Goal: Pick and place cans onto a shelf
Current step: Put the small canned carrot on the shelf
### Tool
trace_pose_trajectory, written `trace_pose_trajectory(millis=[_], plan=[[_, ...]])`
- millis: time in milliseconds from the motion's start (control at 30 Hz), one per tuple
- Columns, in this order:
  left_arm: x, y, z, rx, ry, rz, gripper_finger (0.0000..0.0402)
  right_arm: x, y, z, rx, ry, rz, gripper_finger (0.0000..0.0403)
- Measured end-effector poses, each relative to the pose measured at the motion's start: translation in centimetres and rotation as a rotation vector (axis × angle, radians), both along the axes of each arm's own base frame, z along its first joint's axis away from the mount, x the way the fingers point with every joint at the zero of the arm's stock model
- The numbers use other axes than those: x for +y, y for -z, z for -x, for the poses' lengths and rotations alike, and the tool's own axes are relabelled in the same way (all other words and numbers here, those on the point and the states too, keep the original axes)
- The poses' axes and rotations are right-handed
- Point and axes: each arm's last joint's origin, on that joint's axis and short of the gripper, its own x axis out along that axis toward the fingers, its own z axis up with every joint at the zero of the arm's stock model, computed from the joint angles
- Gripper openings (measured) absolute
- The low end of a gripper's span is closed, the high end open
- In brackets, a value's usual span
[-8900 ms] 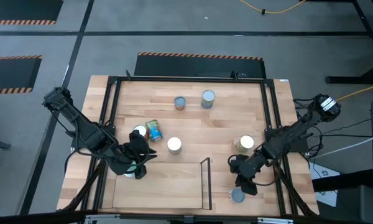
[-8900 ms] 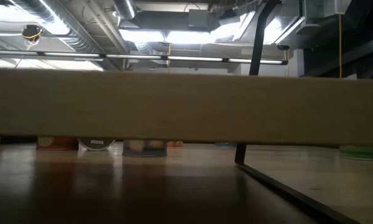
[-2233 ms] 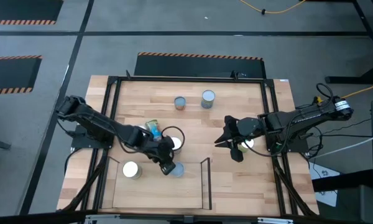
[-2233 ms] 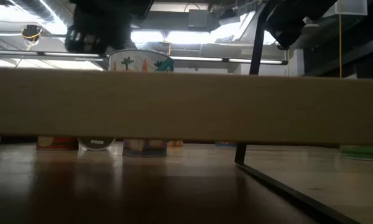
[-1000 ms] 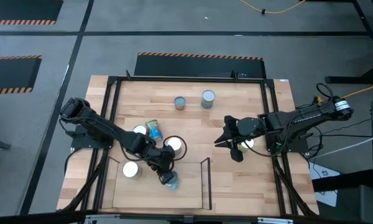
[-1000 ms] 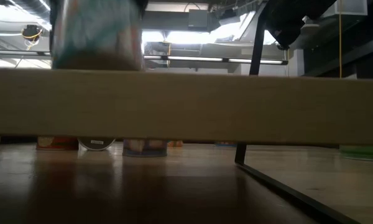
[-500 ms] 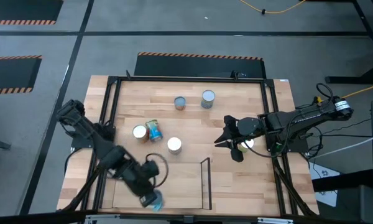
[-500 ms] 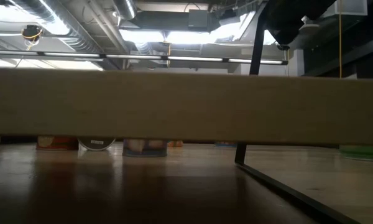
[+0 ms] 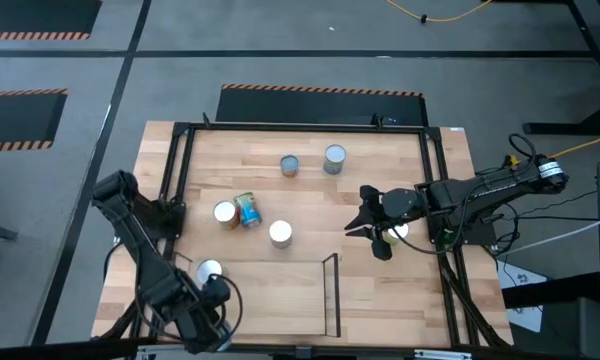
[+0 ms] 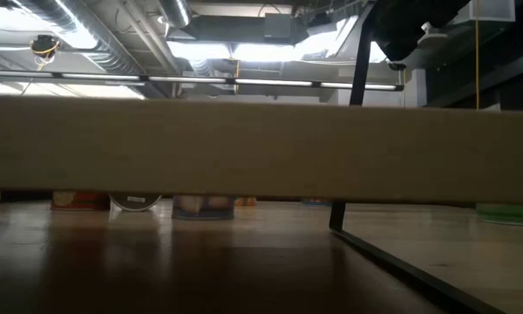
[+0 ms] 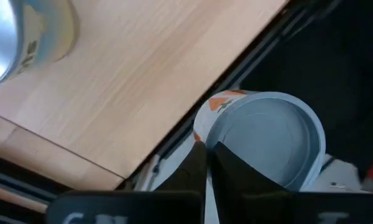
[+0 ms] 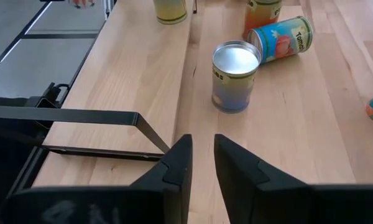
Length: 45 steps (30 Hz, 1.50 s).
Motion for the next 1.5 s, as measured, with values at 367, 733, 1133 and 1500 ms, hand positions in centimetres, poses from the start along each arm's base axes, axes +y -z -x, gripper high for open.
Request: trace_pose_trajectory(millis=[367, 733, 1133, 1500], plan=[[0.4, 1.4, 0.4, 0.118, 0.006, -0.112, 0.0003, 0.0, 0.0, 0.0, 0.0, 0.002, -0.002, 0.0072], [0.7, 1.7, 0.7, 0.168, -0.041, -0.156, 0.0004, 0.0, 0.0, 0.0, 0.001, 0.002, -0.002, 0.0072], [0.1, 3.1, 0.3, 0.221, -0.036, -0.185, 0.0008, 0.0, 0.0, 0.0, 0.001, 0.001, -0.002, 0.0072], [-0.2, 4.1, 0.1, 0.245, -0.036, -0.218, 0.0009, 0.0, 0.0, 0.0, 0.0, 0.0, -0.001, 0.0072]])
